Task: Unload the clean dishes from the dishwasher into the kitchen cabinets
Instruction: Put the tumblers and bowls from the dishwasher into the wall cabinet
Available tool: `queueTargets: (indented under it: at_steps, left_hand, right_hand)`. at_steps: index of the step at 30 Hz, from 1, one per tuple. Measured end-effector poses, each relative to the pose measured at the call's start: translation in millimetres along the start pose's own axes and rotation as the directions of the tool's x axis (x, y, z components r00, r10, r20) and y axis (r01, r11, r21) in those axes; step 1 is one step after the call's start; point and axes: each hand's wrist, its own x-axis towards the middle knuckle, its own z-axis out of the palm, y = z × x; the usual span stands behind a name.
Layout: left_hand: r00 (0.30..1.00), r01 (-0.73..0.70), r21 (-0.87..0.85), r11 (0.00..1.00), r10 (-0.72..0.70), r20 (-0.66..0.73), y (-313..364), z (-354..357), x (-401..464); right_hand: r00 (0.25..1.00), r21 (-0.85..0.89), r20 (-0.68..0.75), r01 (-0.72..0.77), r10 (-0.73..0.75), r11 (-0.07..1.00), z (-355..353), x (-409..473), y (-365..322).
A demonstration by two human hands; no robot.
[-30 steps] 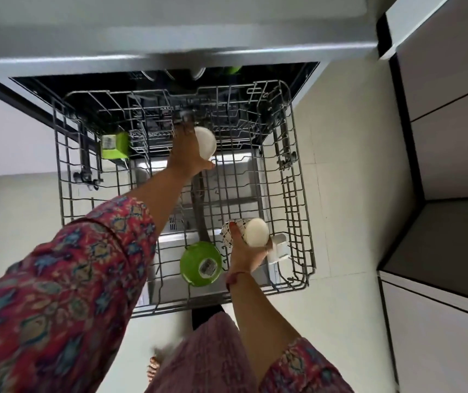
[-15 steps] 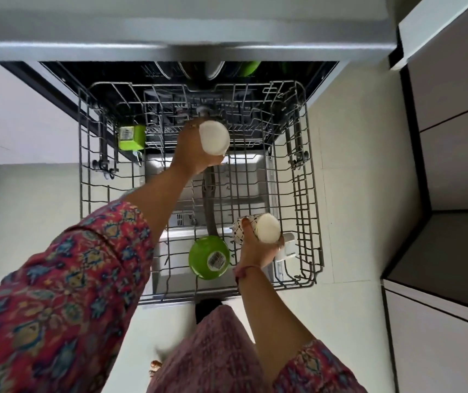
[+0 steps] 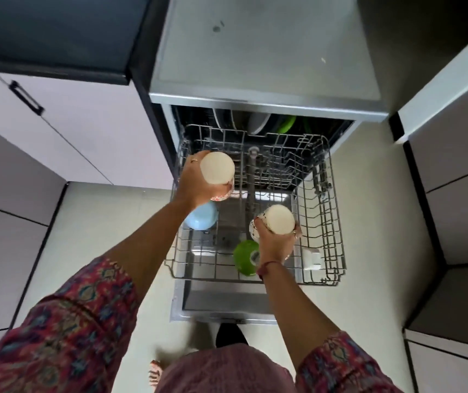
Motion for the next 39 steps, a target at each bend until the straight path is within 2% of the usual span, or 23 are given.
queueTargets:
  at_steps: [5,9,17,25,30,39]
  left_hand:
    - [0.996,-0.014,-0.044,0.999,0.01,-0.091,-11,-82,-50]
    - [0.987,-0.019,-0.069,0.997,0.008,-0.161,-24,-149,-90]
    - [0.966,0.014,-0.09,0.996,-0.037,-0.255,-59,-272,-143]
    - [0.906,0.063,-0.145,0.987,-0.117,-0.406,-100,-368,-149]
    - [0.867,0.077,-0.144,0.987,-0.137,-0.479,-129,-422,-126]
    - [0.822,0.119,-0.141,0.983,-0.177,-0.541,-177,-525,-14]
  right_hand:
    - [0.978,-0.005,0.071,0.196,-0.195,0.981,12,-64,-21]
    - [0.938,0.019,0.075,0.337,-0.338,0.941,21,-121,-40]
    - [0.831,0.137,0.16,0.516,-0.533,0.845,59,-223,-81]
    - [0.77,0.196,0.301,0.527,-0.563,0.827,130,-296,-117]
    - [0.74,0.249,0.365,0.507,-0.565,0.825,198,-320,-142]
    - [0.679,0.34,0.494,0.425,-0.544,0.839,360,-350,-193]
